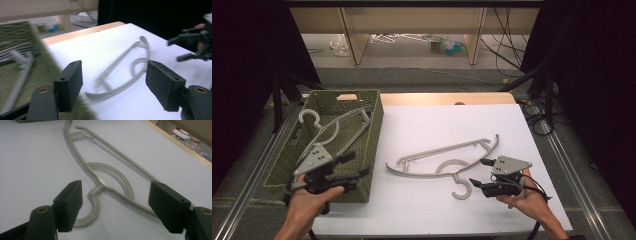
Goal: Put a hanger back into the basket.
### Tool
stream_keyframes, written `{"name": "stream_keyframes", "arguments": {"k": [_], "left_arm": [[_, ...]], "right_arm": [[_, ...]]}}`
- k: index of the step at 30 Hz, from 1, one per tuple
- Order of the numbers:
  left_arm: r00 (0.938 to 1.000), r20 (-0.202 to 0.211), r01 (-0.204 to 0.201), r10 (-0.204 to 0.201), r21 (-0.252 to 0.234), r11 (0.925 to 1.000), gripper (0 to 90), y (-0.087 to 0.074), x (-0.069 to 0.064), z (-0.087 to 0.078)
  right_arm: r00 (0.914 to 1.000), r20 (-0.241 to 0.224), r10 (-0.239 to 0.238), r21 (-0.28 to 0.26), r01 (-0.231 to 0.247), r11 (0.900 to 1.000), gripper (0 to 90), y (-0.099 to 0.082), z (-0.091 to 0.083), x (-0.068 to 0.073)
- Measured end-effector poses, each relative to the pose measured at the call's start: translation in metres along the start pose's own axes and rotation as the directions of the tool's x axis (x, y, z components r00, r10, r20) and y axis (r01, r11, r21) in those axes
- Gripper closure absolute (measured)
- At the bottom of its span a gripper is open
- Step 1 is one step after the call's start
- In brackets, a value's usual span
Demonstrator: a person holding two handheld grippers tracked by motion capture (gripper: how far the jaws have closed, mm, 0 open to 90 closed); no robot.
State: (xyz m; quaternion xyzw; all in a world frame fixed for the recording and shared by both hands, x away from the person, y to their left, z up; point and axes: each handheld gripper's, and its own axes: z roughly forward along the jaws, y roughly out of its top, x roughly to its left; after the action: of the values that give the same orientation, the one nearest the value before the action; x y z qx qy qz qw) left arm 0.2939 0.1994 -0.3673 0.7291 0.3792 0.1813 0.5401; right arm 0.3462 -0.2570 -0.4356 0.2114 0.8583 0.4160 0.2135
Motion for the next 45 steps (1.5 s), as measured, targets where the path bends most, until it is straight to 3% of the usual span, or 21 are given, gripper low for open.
{"name": "stream_keyframes", "arguments": {"k": [3, 7, 10, 14, 17, 19, 24, 26, 29, 33, 39, 41, 43, 45], "left_arm": [[0.9976, 0.048, -0.052, 0.051, 0.016, 0.9985, 28.5, -0.007, -0.019, 0.015], [0.9919, 0.102, -0.080, 0.076, 0.036, 0.9961, 26.4, -0.021, -0.039, 0.035], [0.9899, 0.100, -0.107, 0.101, 0.060, 0.9925, 24.6, -0.034, -0.048, 0.050], [0.9882, 0.120, -0.104, 0.095, 0.071, 0.9920, 17.7, -0.046, -0.048, 0.062], [0.9889, 0.089, -0.123, 0.119, 0.043, 0.9915, 17.4, -0.052, -0.042, 0.063], [0.9912, 0.083, -0.107, 0.103, 0.044, 0.9933, 17.4, -0.054, -0.041, 0.062], [0.9874, 0.115, -0.111, 0.109, 0.011, 0.9937, 16.8, -0.064, -0.044, 0.064], [0.9844, 0.127, -0.125, 0.122, 0.020, 0.9919, 16.1, -0.068, -0.046, 0.066], [0.9859, 0.126, -0.114, 0.110, 0.028, 0.9930, 16.0, -0.070, -0.047, 0.069], [0.9832, 0.133, -0.130, 0.125, 0.028, 0.9911, 16.1, -0.072, -0.048, 0.070], [0.9806, 0.143, -0.140, 0.134, 0.029, 0.9898, 16.1, -0.073, -0.047, 0.069], [0.9771, 0.160, -0.146, 0.140, 0.027, 0.9889, 16.2, -0.075, -0.047, 0.069], [0.9766, 0.161, -0.148, 0.142, 0.027, 0.9885, 16.2, -0.075, -0.046, 0.069], [0.9779, 0.154, -0.148, 0.141, 0.034, 0.9884, 16.2, -0.075, -0.046, 0.069]], "right_arm": [[1.0000, -0.004, 0.001, 0.000, -0.001, 1.0000, 28.0, -0.001, 0.001, -0.001], [1.0000, -0.004, 0.006, 0.004, -0.006, 1.0000, 27.9, -0.002, 0.000, -0.001], [1.0000, -0.006, 0.005, -0.004, -0.005, 1.0000, 27.7, -0.002, 0.001, -0.001], [0.9999, -0.005, 0.009, 0.000, -0.009, 1.0000, 27.5, -0.003, 0.000, 0.000], [0.9999, -0.004, 0.011, -0.001, -0.011, 0.9999, 27.1, -0.003, 0.000, 0.000], [0.9999, -0.004, 0.010, -0.002, -0.010, 0.9999, 27.1, -0.003, 0.000, 0.000], [0.9999, -0.005, 0.014, -0.003, -0.014, 0.9999, 24.4, -0.003, -0.001, -0.001], [0.9999, -0.012, 0.011, -0.012, -0.011, 0.9999, 22.6, -0.004, 0.001, -0.002], [0.9998, -0.015, 0.011, -0.004, -0.011, 0.9999, 21.3, -0.004, 0.003, -0.004], [0.9996, -0.028, -0.002, 0.025, 0.002, 0.9997, 19.2, -0.006, 0.013, -0.011], [0.9993, -0.033, 0.015, 0.112, -0.011, 0.9937, 18.3, -0.011, 0.032, -0.029], [0.9993, -0.037, -0.002, 0.145, 0.008, 0.9894, 18.9, -0.011, 0.044, -0.037], [0.9986, -0.053, -0.003, 0.152, 0.011, 0.9883, 20.8, -0.010, 0.048, -0.039], [0.9964, -0.078, -0.032, 0.175, 0.046, 0.9834, 21.6, -0.009, 0.056, -0.042]]}}
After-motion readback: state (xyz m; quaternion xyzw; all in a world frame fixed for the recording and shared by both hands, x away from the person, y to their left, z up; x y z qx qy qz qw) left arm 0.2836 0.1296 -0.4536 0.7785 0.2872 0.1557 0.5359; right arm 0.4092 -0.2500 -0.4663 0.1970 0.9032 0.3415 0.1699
